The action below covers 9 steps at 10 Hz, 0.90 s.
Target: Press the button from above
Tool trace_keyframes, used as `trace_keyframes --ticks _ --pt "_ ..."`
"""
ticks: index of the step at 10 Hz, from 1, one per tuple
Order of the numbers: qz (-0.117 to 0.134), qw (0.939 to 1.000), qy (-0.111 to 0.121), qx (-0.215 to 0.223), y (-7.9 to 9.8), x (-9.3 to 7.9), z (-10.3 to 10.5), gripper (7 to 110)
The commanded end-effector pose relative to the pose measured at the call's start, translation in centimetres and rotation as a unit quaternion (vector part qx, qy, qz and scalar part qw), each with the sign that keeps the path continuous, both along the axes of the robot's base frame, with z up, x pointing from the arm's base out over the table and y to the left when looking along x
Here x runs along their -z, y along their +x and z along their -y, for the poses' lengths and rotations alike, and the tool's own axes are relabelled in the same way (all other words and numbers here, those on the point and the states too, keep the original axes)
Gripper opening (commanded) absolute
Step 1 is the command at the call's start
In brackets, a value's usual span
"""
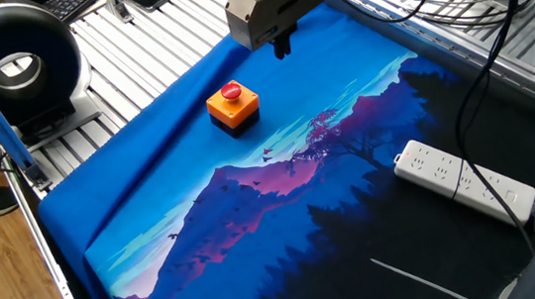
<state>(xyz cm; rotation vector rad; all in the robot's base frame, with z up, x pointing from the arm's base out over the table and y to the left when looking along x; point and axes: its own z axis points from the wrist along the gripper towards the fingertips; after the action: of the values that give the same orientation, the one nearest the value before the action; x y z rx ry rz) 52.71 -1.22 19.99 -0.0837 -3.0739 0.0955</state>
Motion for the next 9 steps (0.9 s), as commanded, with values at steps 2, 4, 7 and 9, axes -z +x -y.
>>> trace_keyframes --ticks 2,4,7,9 --pt "0.003 1.0000 0.007 -0.003 0.2 -0.1 -0.3 7" --pt "0.028 0.9995 0.003 -0.011 1.4 0.0 -0.1 7" --pt "0.073 0.9967 -0.001 -0.035 3.8 -0.1 0.1 7" --pt "0.076 0.9954 -0.011 -0.057 4.0 -0.2 0.5 7"
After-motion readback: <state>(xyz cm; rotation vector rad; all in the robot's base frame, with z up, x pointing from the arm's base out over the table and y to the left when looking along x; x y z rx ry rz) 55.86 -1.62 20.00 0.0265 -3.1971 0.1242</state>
